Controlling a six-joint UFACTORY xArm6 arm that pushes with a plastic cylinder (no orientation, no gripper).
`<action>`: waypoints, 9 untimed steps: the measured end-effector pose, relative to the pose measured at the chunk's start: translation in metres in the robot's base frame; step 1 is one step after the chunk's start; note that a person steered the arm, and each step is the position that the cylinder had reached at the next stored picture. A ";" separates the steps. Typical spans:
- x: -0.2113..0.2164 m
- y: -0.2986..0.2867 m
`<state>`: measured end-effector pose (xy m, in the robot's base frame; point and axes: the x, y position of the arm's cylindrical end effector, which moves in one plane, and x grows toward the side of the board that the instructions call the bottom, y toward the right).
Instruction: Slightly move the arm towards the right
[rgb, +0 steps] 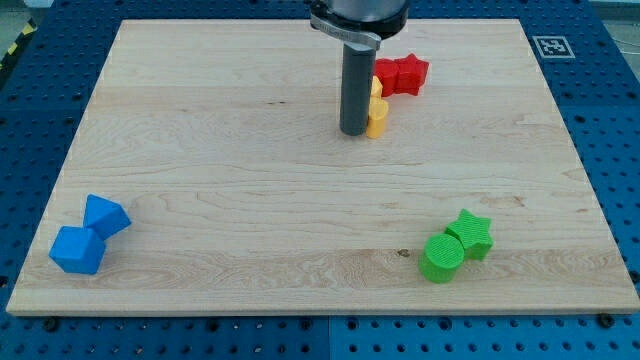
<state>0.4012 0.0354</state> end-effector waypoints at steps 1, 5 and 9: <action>0.003 0.000; 0.039 0.003; 0.039 0.045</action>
<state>0.4404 0.0802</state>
